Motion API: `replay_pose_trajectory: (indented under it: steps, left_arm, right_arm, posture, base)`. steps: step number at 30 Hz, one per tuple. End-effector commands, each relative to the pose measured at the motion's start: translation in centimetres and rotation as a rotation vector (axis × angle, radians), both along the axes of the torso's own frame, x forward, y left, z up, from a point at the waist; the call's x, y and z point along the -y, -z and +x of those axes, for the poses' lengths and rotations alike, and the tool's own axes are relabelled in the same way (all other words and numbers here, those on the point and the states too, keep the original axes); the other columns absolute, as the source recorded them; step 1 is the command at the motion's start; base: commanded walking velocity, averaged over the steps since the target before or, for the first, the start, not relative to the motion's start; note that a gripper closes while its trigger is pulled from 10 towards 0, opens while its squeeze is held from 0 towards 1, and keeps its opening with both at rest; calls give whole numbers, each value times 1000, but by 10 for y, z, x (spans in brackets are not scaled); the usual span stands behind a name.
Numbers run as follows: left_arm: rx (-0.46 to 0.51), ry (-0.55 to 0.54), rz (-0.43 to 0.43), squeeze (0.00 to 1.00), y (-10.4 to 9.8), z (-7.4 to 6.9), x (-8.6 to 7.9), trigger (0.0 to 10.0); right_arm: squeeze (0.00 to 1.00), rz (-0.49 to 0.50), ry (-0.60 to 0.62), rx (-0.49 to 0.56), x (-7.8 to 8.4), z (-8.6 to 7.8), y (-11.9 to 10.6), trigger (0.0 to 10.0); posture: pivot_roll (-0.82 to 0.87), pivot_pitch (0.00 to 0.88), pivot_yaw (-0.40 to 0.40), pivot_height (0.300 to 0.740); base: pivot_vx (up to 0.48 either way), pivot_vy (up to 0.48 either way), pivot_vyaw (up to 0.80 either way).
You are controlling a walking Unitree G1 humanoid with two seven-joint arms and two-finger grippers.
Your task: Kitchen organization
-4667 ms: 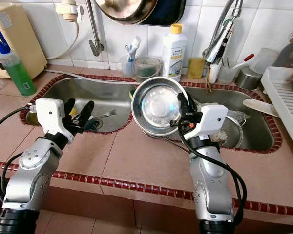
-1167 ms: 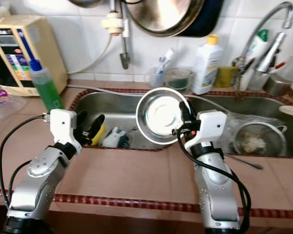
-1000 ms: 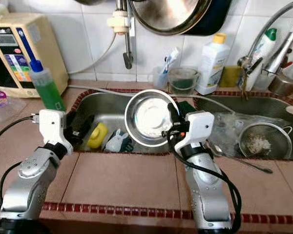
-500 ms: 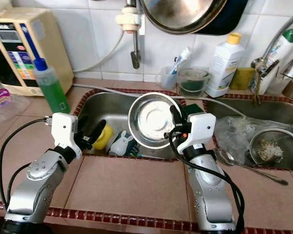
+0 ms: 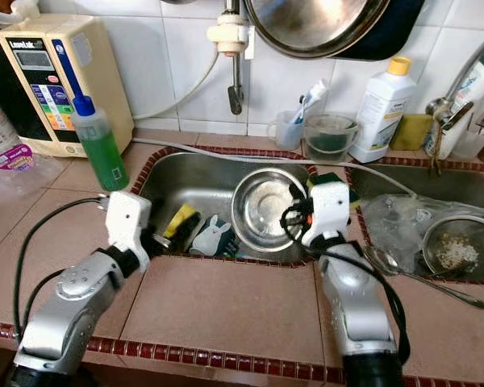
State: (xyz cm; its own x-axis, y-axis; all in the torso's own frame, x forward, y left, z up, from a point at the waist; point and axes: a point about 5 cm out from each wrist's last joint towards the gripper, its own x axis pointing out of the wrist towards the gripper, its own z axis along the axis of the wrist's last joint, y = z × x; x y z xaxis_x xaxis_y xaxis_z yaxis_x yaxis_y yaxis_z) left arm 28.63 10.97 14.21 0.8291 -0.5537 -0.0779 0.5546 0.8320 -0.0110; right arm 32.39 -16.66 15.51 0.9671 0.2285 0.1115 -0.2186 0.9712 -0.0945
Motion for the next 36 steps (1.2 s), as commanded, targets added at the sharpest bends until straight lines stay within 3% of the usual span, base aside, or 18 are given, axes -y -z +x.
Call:
replay_pose_trajectory:
  steps: [1,10,20,28,36]
  left_arm:
    - [-22,18,16,0,-2,-2,2,10000]
    - [-32,73,-18,0,-19,-8,11,10000]
    - [-109,76,17,0,-8,-14,20,10000]
    - [-118,70,4,0,-12,-17,29,10000]
    - [-104,52,-9,0,-24,-8,33,10000]
  right_arm:
    - [0,3,6,6,4,6,-3,10000]
    - [0,23,-11,-10,6,32,-12,10000]
    - [0,35,-61,-75,8,57,-16,10000]
    - [0,47,-154,-138,2,61,-11,10000]
    - [0,75,-257,-183,-14,60,-3,10000]
  posture:
    - [-130,32,42,740]
    - [-119,42,38,740]
    - [-109,83,31,740]
    - [-92,167,23,740]
    - [-76,212,17,740]
  base:
    - [0,0,0]
    - [0,0,0]
    - [0,0,0]
    - [0,0,0]
    - [0,0,0]
